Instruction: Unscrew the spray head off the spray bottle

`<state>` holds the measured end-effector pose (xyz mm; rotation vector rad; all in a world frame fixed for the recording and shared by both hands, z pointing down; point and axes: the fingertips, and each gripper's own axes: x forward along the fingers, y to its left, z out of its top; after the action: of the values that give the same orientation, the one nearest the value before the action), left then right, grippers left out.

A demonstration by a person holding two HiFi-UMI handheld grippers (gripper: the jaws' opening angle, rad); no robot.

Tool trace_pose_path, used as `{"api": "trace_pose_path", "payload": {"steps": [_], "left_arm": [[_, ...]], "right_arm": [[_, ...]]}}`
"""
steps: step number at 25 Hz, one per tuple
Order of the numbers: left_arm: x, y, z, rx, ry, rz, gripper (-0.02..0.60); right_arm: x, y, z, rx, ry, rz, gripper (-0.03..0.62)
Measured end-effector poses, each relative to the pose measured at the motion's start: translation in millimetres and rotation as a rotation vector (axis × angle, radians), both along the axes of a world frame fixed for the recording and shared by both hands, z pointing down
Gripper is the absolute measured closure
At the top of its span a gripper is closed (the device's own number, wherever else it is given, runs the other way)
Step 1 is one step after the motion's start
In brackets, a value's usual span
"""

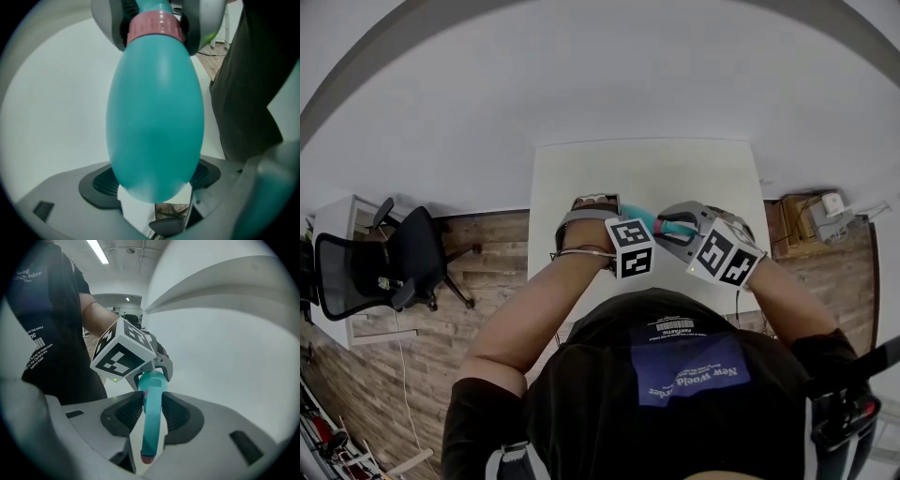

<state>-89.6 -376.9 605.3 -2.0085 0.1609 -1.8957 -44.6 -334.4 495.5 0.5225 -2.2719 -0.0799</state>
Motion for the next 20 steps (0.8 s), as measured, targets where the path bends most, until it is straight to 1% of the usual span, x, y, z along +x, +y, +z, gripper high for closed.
{"api": "trace_pose_path", "payload": {"steps": [2,5,7,9,10,11,13,16,17,18,20], "left_arm": [[3,-1,-3,0.008,0.022,0.002,0.155],[9,-5,-15,0.042,0.091,0.018,0.155],[12,-3,-25,0.043,0.156,0.044,0.155],[14,4,-36,0.010,0.240,0.073,0.153],[15,8,-42,-0.010,0.294,0.089,0.153],[17,12,-51,-0.027,0.362,0.106,0.153],[20,19,-76,-0.044,0.537,0.149,0.153],[23,33,-126,-0.034,0.853,0.232,0.153],[21,39,-141,-0.043,0.951,0.254,0.153],[19,45,-153,-0.059,1.033,0.267,0.153],[15,54,-173,-0.093,1.156,0.273,0.153]], "right_arm": [[2,0,-4,0.006,-0.007,-0.003,0.470],[7,-1,-8,0.006,-0.038,0.000,0.470],[10,0,-12,-0.014,-0.088,0.003,0.470],[14,2,-18,-0.042,-0.152,-0.004,0.470],[17,3,-22,-0.060,-0.188,-0.007,0.470],[20,4,-27,-0.080,-0.231,-0.009,0.470],[28,4,-39,-0.131,-0.337,-0.008,0.470],[41,5,-60,-0.215,-0.507,-0.008,0.470],[43,7,-66,-0.242,-0.555,-0.012,0.470],[44,10,-70,-0.266,-0.596,-0.019,0.470],[41,14,-76,-0.307,-0.652,-0.034,0.470]]}}
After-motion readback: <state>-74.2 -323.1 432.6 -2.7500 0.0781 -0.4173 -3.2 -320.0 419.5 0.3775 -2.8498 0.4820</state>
